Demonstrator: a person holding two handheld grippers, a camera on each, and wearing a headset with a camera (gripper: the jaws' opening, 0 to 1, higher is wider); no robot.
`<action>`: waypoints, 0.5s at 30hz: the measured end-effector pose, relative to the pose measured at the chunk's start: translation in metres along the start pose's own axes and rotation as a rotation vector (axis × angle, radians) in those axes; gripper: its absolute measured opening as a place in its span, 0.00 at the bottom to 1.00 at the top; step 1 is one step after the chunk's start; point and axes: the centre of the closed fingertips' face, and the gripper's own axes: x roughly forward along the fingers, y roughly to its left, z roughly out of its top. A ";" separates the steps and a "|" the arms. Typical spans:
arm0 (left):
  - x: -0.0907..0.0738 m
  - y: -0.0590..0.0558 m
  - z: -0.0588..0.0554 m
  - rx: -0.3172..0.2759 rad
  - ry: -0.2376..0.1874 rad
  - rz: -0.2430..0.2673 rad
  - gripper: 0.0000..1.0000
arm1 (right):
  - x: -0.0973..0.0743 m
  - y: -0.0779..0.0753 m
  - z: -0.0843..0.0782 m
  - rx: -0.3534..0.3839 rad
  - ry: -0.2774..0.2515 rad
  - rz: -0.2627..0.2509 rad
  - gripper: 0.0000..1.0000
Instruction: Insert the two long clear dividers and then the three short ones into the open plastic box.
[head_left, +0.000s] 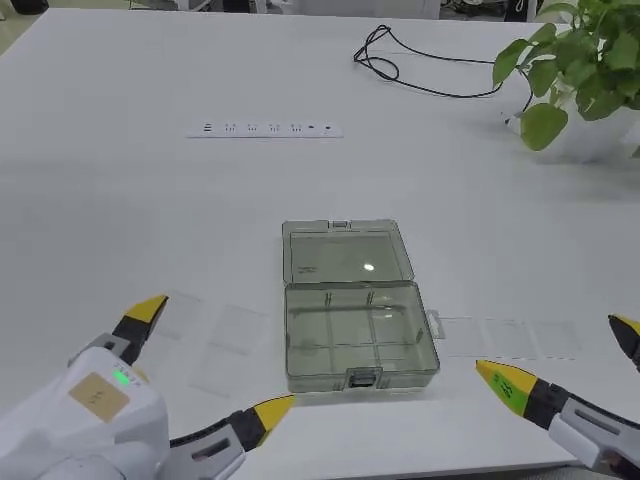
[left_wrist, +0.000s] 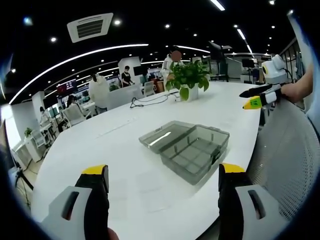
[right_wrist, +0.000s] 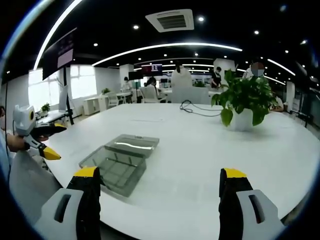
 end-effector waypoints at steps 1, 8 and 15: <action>0.000 0.000 0.000 0.004 0.000 0.002 0.93 | 0.000 0.000 0.000 -0.001 -0.001 0.000 1.00; 0.000 -0.001 0.000 0.001 0.000 -0.005 0.93 | 0.000 0.002 -0.001 -0.005 0.007 0.007 1.00; 0.000 -0.003 -0.001 0.023 0.014 -0.011 0.95 | -0.001 0.004 -0.002 0.008 0.017 0.023 1.00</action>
